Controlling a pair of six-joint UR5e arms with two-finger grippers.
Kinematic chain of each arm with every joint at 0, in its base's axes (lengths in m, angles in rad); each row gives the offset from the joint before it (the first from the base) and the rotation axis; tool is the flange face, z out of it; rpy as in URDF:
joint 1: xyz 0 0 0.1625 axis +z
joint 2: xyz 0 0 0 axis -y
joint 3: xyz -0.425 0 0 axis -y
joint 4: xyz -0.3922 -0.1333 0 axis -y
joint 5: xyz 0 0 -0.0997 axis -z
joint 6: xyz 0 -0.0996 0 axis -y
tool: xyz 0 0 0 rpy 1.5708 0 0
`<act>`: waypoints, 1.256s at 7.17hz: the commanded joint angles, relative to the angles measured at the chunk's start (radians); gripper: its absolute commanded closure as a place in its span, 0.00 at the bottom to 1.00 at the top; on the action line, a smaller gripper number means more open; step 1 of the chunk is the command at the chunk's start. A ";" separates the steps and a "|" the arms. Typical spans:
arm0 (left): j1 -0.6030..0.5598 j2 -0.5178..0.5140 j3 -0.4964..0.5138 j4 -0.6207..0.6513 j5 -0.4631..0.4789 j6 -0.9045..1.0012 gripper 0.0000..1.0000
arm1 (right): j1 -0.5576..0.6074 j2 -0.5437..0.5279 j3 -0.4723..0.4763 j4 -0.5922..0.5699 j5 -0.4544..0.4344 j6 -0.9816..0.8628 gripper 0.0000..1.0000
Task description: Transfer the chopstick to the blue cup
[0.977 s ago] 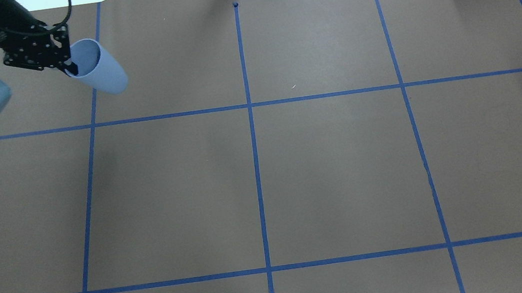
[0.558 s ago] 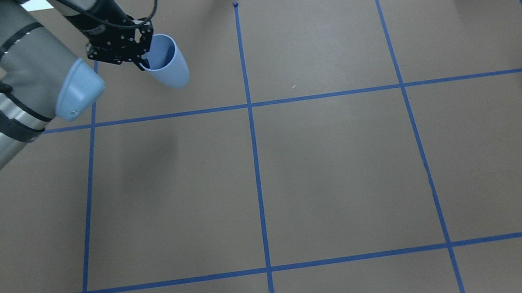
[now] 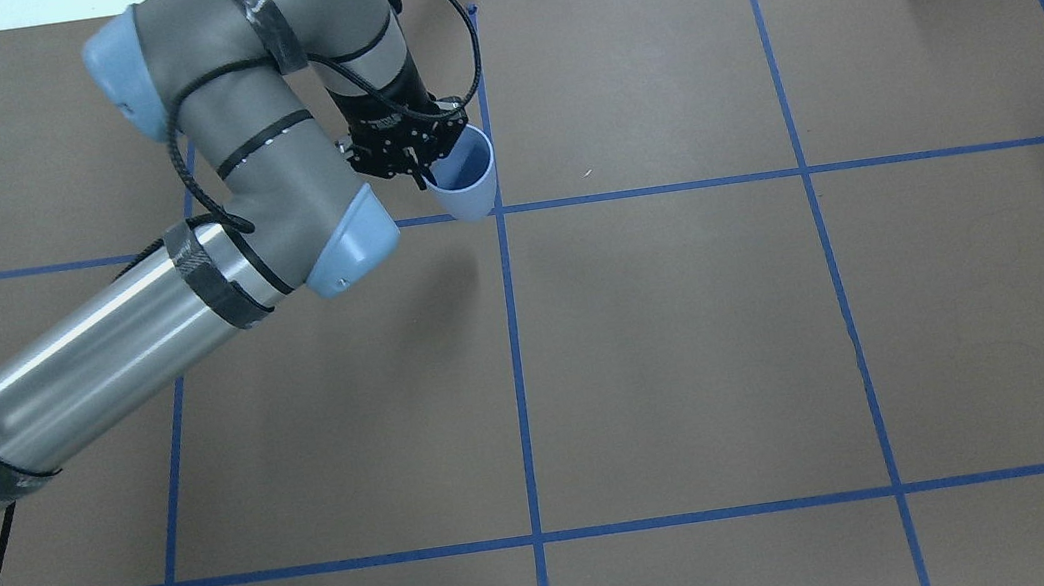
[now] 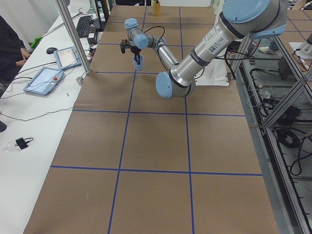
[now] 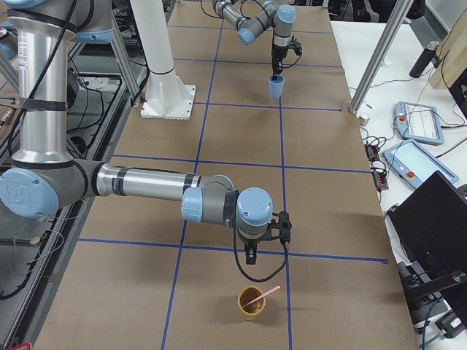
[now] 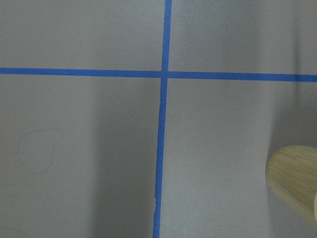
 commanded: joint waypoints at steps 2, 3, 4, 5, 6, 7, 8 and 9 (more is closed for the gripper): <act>0.039 0.002 0.042 -0.032 0.032 -0.004 1.00 | 0.000 0.000 0.001 -0.003 0.006 0.000 0.00; 0.041 0.002 0.047 -0.040 0.032 -0.005 1.00 | 0.000 0.000 0.002 -0.004 0.018 0.000 0.00; 0.041 0.003 0.048 -0.046 0.030 -0.005 1.00 | 0.000 0.000 0.002 -0.004 0.019 0.002 0.00; 0.041 0.002 0.048 -0.048 0.030 -0.005 1.00 | 0.000 0.000 0.002 -0.004 0.018 0.000 0.00; 0.041 0.002 0.048 -0.048 0.030 -0.007 0.94 | 0.000 0.000 0.002 -0.003 0.018 0.000 0.00; 0.041 0.002 0.048 -0.051 0.030 -0.013 0.28 | 0.000 0.000 -0.001 -0.001 0.018 0.000 0.00; 0.045 0.005 0.047 -0.078 0.032 -0.028 0.03 | 0.000 0.000 -0.002 0.000 0.015 -0.001 0.00; 0.044 0.005 0.027 -0.081 0.032 -0.060 0.02 | 0.002 0.003 -0.002 -0.001 0.012 -0.001 0.00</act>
